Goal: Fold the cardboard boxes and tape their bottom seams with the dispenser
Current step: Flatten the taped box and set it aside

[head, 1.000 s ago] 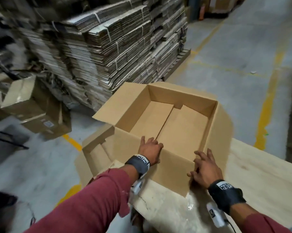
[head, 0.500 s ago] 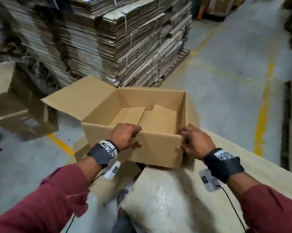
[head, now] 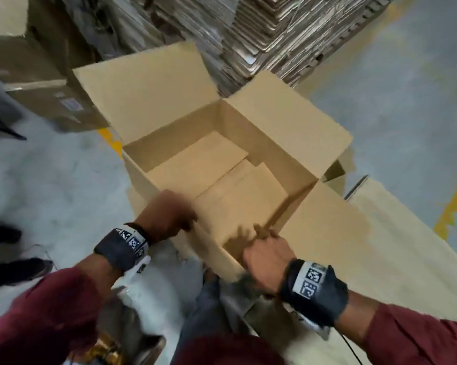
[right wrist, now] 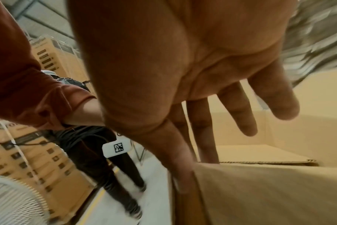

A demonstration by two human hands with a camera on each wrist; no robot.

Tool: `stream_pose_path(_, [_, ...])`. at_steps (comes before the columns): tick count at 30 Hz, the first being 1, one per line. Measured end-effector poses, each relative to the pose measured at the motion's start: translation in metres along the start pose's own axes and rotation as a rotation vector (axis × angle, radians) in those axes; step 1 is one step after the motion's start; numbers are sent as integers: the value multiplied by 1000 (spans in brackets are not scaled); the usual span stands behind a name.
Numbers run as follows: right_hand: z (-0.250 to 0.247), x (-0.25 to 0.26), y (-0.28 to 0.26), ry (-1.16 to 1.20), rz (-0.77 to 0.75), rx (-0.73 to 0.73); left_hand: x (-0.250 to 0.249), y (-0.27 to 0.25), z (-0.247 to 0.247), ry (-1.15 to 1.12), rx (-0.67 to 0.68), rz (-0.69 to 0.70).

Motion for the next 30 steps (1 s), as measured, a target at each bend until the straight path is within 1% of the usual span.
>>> stream_pose_path(3, [13,36,27,-22,-104,75,23,-44,37,-46,11,-58])
stream_pose_path(6, [17,34,54,24,-163,135,43,-72,62,-110,-27,-173])
stream_pose_path(9, [24,20,88,6,-154,142,67,-80,77,-73,-78,-297])
stream_pose_path(11, [28,6,126,-15,-118,50,89,-75,88,-66,-124,-394])
stream_pose_path(14, [33,-24,194,-51,-21,-86,124,-56,115,-79,-162,-576])
stream_pose_path(16, [36,-43,239,-66,41,-123,147,-38,137,-73,-165,-696])
stream_pose_path(18, [48,-56,283,-87,68,-147,171,-22,161,-83,-162,-802])
stream_pose_path(20, [68,-63,321,-129,72,-164,195,-10,185,-107,-168,-860])
stream_pose_path(22, [94,-71,357,-166,99,-176,217,-2,211,-142,-201,-866])
stream_pose_path(23, [109,-75,372,-184,122,-152,226,1,224,-171,-206,-866])
stream_pose_path(25, [138,-81,396,-205,167,-53,235,1,249,-242,-158,-880])
stream_pose_path(27, [162,-83,410,-158,187,59,235,-5,268,-333,-127,-938])
stream_pose_path(28, [171,-83,411,-114,193,105,233,-9,273,-383,-142,-963])
stream_pose_path(30, [181,-82,406,-16,201,140,228,-14,276,-450,-177,-986])
Point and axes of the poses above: each hand's wrist, its own y-axis towards the middle knuckle, its own z-axis out of the palm, x = y × z, the point moved 6 cm from there along y, towards the middle knuckle, and after that the axes turned 6 degrees about -y, right-handed, at the moved point
